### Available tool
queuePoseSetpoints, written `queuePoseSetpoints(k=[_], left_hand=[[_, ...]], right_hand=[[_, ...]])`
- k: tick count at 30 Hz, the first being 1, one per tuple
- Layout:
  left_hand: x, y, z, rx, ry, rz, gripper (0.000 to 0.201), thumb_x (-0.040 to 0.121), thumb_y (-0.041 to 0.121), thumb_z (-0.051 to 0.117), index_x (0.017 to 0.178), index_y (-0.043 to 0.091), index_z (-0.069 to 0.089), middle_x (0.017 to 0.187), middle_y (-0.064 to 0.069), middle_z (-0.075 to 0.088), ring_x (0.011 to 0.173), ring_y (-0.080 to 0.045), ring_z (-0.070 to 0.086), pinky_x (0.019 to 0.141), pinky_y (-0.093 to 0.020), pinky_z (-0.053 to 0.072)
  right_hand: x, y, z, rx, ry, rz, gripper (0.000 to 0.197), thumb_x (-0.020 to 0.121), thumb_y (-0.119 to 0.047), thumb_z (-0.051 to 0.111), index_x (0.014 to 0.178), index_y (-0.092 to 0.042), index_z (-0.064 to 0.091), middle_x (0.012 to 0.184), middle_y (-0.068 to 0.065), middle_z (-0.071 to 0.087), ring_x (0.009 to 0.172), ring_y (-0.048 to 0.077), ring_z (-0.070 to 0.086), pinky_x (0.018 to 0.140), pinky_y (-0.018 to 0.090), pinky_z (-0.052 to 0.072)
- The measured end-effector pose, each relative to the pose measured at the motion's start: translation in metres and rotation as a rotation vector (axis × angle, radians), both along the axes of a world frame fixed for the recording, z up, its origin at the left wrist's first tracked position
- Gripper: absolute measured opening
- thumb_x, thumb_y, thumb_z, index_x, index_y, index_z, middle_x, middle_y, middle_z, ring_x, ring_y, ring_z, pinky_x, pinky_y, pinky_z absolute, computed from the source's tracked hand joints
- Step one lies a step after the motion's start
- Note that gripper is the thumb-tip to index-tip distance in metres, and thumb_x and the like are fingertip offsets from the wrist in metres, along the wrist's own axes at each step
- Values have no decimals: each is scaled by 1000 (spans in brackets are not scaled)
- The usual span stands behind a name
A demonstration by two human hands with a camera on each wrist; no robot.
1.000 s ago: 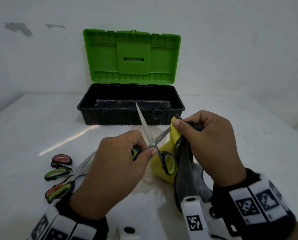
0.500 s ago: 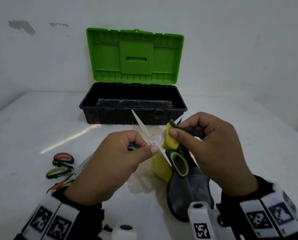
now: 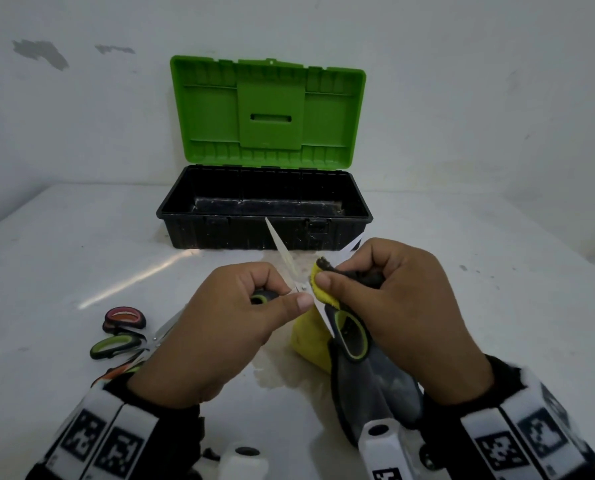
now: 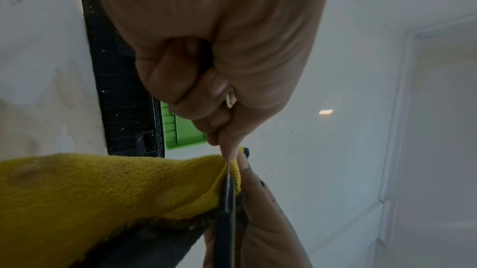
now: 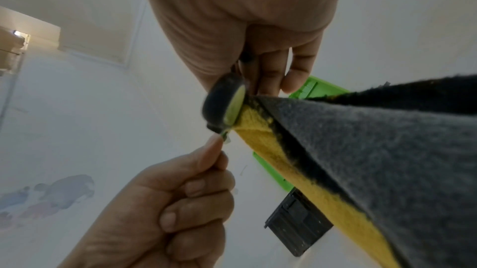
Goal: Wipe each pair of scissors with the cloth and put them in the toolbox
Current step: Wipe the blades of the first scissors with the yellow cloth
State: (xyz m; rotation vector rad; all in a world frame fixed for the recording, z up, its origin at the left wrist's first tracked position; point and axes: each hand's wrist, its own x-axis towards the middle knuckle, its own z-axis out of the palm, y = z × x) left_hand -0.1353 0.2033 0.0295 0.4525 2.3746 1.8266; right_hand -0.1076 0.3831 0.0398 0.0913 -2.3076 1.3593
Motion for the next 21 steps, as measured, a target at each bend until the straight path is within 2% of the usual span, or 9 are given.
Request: queuePoseSetpoints(k=[6, 10, 13, 18, 21], left_hand=[[0, 1, 1, 34, 3, -4, 24, 78, 31, 76, 69, 12, 63, 39, 7, 43, 34, -3, 33, 39, -12, 30], [1, 0, 2, 24, 17, -22, 24, 79, 29, 76, 67, 13, 63, 38, 7, 43, 33, -3, 33, 39, -12, 29], [2, 1, 1, 23, 15, -29, 24, 79, 28, 75, 66, 13, 62, 37, 8, 43, 33, -3, 33, 39, -12, 29], [2, 0, 1, 57, -14, -48, 27, 71, 35, 75, 65, 12, 61, 39, 6, 40, 35, -4, 30, 38, -13, 28], [1, 2, 1, 73, -11, -55, 32, 68, 37, 74, 67, 8, 60, 39, 7, 40, 35, -4, 30, 38, -14, 28]], right_hand=[[-5, 8, -1, -83, 56, -69, 17, 72, -25, 85, 67, -21, 70, 64, -6, 71, 56, 6, 65, 53, 17, 48], [-3, 6, 0, -86, 44, -41, 17, 71, -23, 85, 67, -18, 70, 62, -9, 70, 52, 0, 60, 51, 11, 44], [-6, 14, -1, -148, 75, -84, 17, 72, -23, 85, 66, -17, 70, 58, -8, 67, 49, 0, 56, 52, 14, 43], [-2, 12, -2, -172, 49, -6, 18, 72, -18, 85, 66, -13, 69, 53, -11, 64, 46, -1, 53, 51, 11, 41], [-7, 17, -2, -232, 70, -30, 17, 72, -18, 85, 66, -14, 70, 60, -4, 70, 53, 7, 62, 56, 18, 49]])
